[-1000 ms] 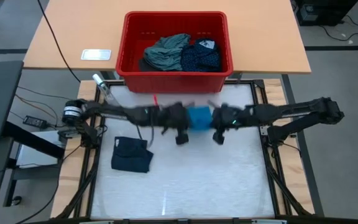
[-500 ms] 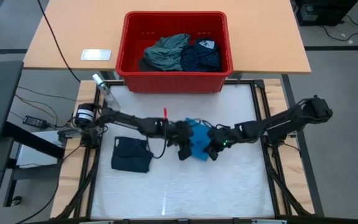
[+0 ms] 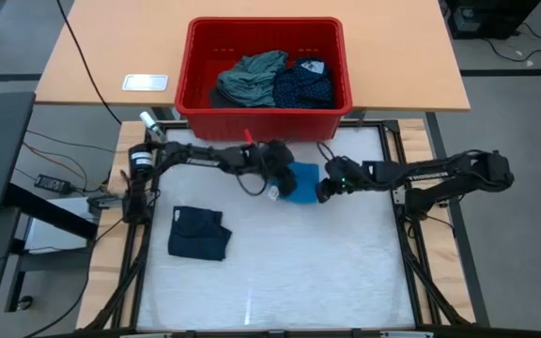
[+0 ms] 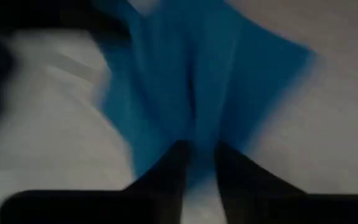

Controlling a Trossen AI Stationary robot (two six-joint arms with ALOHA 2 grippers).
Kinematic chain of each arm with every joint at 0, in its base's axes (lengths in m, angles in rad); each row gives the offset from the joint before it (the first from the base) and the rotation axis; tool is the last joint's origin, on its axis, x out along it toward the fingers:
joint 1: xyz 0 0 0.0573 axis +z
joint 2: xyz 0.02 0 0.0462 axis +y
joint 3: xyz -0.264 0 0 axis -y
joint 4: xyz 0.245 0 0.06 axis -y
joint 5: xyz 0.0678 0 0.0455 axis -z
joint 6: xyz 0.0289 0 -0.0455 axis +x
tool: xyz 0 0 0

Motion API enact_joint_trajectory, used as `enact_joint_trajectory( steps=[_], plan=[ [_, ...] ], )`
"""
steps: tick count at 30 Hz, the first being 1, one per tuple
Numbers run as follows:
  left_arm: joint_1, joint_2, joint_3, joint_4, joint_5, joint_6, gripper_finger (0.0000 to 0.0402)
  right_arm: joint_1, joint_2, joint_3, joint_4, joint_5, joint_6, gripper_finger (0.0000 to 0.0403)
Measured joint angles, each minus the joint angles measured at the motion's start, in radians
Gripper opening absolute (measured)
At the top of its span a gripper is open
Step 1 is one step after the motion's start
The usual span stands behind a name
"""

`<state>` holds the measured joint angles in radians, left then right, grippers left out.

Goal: Fold laundry
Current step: Fold the light blue shorts

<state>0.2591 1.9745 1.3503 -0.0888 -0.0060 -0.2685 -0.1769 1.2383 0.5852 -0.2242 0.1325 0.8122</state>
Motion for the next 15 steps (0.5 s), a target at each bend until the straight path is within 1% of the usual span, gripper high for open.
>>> enact_joint_trajectory(
  steps=[2,5,8,11,13,15],
  plan=[
    [0.041,0.040,-0.001,0.036,-0.011,-0.032,0.0039,-0.036,-0.010,-0.006,-0.031,-0.018,0.019,0.0132],
    [0.095,0.069,-0.002,0.050,-0.027,-0.115,0.0039,-0.057,-0.042,0.000,-0.049,-0.037,0.045,0.0195],
    [0.136,0.070,-0.002,0.061,-0.022,-0.159,0.0039,-0.051,-0.056,-0.001,-0.046,-0.037,0.034,0.0236],
    [0.163,0.066,-0.002,0.085,-0.012,-0.151,0.0039,-0.054,-0.058,-0.001,0.034,-0.056,-0.050,0.0247],
    [0.171,0.063,-0.002,0.099,-0.001,-0.152,0.0039,-0.063,-0.043,-0.001,0.115,-0.055,-0.147,0.0243],
    [0.172,0.063,-0.002,0.107,0.000,-0.157,0.0039,-0.078,-0.016,0.001,0.220,-0.025,-0.246,0.0236]
  ],
)
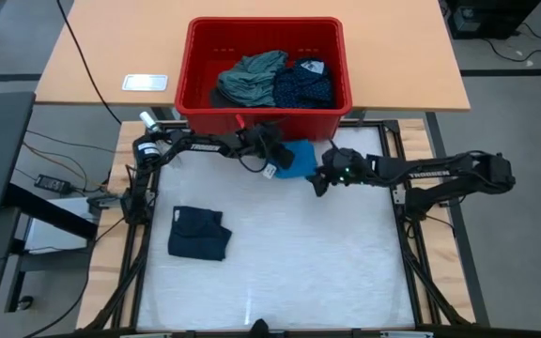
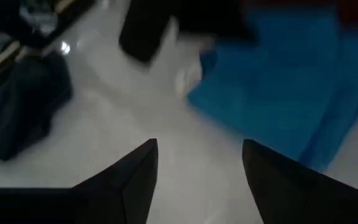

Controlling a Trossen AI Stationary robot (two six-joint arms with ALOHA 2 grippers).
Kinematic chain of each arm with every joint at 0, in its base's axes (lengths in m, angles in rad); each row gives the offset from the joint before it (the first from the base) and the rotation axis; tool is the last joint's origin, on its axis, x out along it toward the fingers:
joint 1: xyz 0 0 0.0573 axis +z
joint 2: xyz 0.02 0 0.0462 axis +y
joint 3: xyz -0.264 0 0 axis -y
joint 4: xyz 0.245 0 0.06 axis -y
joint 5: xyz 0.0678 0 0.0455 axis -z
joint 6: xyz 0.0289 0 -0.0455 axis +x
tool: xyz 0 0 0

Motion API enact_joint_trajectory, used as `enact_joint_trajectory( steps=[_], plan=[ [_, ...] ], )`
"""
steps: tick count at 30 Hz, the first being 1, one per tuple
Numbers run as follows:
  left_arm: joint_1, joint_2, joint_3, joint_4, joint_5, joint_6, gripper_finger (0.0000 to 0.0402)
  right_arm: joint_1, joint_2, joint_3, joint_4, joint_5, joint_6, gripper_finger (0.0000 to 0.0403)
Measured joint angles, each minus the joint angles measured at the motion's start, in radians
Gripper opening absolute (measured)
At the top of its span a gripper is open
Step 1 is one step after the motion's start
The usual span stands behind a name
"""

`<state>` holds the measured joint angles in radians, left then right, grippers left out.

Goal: Fold laundry
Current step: Fold the light blue shorts, then stack the light blue shorts on top of the dark blue shorts

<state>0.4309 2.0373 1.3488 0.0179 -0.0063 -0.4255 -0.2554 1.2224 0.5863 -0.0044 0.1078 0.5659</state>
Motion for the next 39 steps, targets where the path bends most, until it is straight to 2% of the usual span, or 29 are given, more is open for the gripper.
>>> enact_joint_trajectory(
  steps=[3,5,11,14,17,20,22,24,26,31,35,39],
  plan=[
    [-0.002,0.000,0.000,0.000,0.000,-0.005,0.0047,-0.053,0.066,0.001,0.085,0.100,-0.083,0.0221],
    [-0.008,0.000,0.000,-0.002,-0.001,-0.009,0.0062,-0.101,0.124,0.001,0.130,0.106,-0.082,0.0208],
    [-0.019,-0.005,0.000,-0.013,0.006,-0.077,0.0135,-0.174,0.310,0.000,0.243,-0.004,-0.061,0.0151],
    [-0.014,-0.030,0.000,-0.054,0.063,-0.112,0.0177,-0.180,0.373,0.000,0.225,-0.049,-0.016,0.0122],
    [-0.019,-0.076,0.001,-0.118,0.102,-0.106,0.0213,-0.173,0.402,0.002,0.209,-0.159,0.011,0.0095],
    [-0.043,-0.132,0.001,-0.201,0.136,-0.094,0.0238,-0.136,0.393,0.003,0.166,-0.365,0.051,0.0076],
    [-0.078,-0.170,0.001,-0.280,0.140,-0.087,0.0246,-0.085,0.359,-0.001,0.114,-0.483,0.109,0.0069],
    [-0.128,-0.201,0.001,-0.341,0.140,-0.079,0.0248,-0.011,0.300,-0.001,0.079,-0.526,0.175,0.0067],
    [-0.190,-0.223,0.001,-0.398,0.132,-0.079,0.0249,0.063,0.220,0.000,0.046,-0.495,0.232,0.0069],
    [-0.338,-0.254,0.000,-0.449,0.086,-0.177,0.0250,0.174,0.030,0.000,-0.009,-0.301,0.340,0.0096],
    [-0.416,-0.281,0.001,-0.510,0.079,-0.267,0.0264,0.200,-0.058,0.001,-0.072,-0.223,0.366,0.0143],
    [-0.473,-0.286,-0.022,-0.629,0.016,-0.333,0.0299,0.203,-0.049,0.000,-0.139,-0.180,0.375,0.0212]
  ],
)
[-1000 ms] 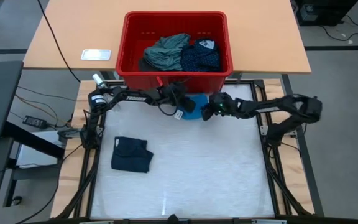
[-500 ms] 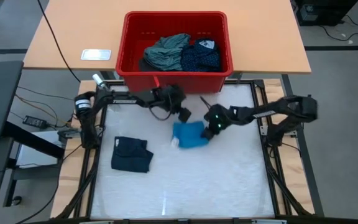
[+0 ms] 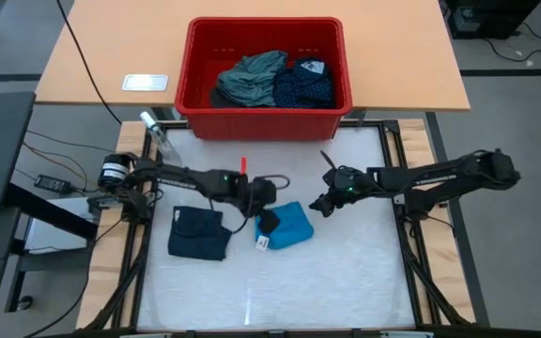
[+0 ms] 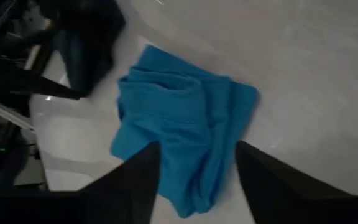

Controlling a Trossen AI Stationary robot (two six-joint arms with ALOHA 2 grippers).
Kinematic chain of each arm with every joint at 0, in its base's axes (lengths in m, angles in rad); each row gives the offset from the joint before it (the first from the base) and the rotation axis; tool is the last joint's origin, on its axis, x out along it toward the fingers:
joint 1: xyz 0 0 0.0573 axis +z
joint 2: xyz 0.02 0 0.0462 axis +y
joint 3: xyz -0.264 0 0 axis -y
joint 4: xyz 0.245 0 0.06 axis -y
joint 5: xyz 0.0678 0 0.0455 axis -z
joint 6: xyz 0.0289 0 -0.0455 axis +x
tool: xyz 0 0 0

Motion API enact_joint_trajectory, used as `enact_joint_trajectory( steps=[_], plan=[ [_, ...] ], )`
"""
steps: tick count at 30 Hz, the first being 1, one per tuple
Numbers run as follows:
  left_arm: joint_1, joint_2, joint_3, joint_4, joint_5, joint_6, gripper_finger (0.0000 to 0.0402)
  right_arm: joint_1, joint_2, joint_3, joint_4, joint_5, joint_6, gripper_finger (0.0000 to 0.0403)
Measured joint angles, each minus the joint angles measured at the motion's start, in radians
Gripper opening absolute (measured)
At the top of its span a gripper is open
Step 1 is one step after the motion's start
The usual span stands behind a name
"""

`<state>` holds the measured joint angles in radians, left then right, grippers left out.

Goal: Fold laundry
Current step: Stack the light blue shorts on top of the dark blue shorts

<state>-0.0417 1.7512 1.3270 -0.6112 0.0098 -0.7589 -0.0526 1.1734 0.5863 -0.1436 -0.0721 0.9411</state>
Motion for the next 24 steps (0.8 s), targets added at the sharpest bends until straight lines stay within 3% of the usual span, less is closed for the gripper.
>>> enact_joint_trajectory(
  steps=[4,8,17,24],
  plan=[
    [-0.033,0.000,-0.090,0.028,-0.024,-0.101,0.0352,-0.003,0.064,0.001,0.044,-0.027,-0.010,0.0282],
    [-0.039,0.000,-0.195,0.168,-0.023,-0.210,0.0395,0.000,0.142,0.000,0.050,-0.052,-0.002,0.0317],
    [0.006,0.000,-0.419,0.642,-0.039,-0.341,0.0392,0.006,0.320,0.000,0.253,-0.065,0.033,0.0311],
    [0.047,0.000,-0.492,0.744,-0.053,-0.328,0.0358,0.007,0.507,0.007,0.452,-0.086,0.145,0.0296]
  ],
)
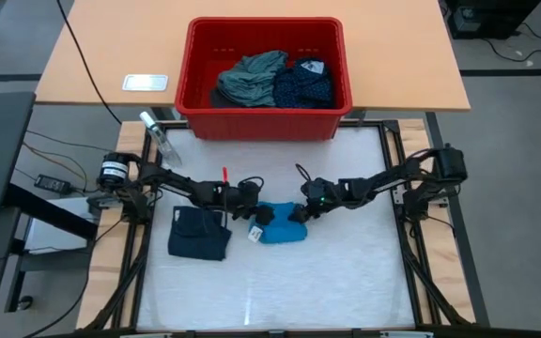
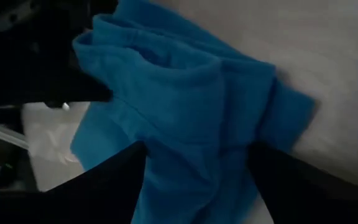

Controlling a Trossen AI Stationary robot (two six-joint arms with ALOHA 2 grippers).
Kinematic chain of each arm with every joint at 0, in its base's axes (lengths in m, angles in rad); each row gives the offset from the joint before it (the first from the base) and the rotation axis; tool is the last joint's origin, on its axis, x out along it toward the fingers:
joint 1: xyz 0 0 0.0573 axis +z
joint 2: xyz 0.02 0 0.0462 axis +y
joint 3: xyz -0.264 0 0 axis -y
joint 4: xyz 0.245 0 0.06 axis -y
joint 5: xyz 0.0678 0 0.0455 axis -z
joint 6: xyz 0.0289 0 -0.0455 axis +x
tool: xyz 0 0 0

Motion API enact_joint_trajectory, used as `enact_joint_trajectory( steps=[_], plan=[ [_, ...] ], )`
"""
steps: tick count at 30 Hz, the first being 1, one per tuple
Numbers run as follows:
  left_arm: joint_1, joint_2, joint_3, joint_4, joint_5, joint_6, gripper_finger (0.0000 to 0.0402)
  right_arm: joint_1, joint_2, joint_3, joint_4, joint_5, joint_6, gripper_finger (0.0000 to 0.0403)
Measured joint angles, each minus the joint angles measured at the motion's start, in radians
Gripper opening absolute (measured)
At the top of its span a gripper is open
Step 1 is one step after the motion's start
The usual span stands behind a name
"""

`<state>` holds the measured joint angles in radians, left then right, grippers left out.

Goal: Fold laundry
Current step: Stack the light blue shorts on top of the dark blue shorts

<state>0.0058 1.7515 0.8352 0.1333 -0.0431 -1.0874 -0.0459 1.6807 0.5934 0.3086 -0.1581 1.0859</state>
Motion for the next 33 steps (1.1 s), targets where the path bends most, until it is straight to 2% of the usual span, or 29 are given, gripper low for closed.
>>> enact_joint_trajectory(
  steps=[3,5,10,12,14,20,27,31,33],
  plan=[
    [0.011,0.018,-0.002,0.044,-0.014,0.040,0.0305,0.001,0.060,0.000,0.111,0.003,0.046,0.0263],
    [0.011,0.040,0.002,0.084,-0.019,0.064,0.0256,0.001,0.083,-0.001,0.166,0.014,0.082,0.0224],
    [0.012,0.074,0.001,0.095,-0.003,0.090,0.0109,0.001,0.100,0.033,0.165,0.055,0.094,0.0094],
    [0.019,0.074,0.002,0.107,0.036,0.111,0.0056,0.002,0.099,0.047,0.155,0.055,0.076,0.0040],
    [0.033,0.067,0.002,0.108,0.067,0.117,0.0049,0.001,0.100,0.063,0.145,0.045,0.051,0.0015],
    [0.092,-0.067,0.002,0.033,0.199,0.196,0.0049,-0.002,0.088,0.138,0.132,0.021,0.062,0.0008],
    [0.117,-0.411,0.004,-0.335,0.309,0.213,0.0049,0.033,0.077,0.316,0.144,0.013,0.084,0.0008],
    [0.086,-0.590,0.006,-0.578,0.291,0.168,0.0049,0.053,0.095,0.450,0.088,0.077,0.062,0.0008],
    [0.061,-0.656,0.010,-0.688,0.243,0.163,0.0049,0.062,0.129,0.520,0.050,0.122,0.025,0.0008]
  ],
)
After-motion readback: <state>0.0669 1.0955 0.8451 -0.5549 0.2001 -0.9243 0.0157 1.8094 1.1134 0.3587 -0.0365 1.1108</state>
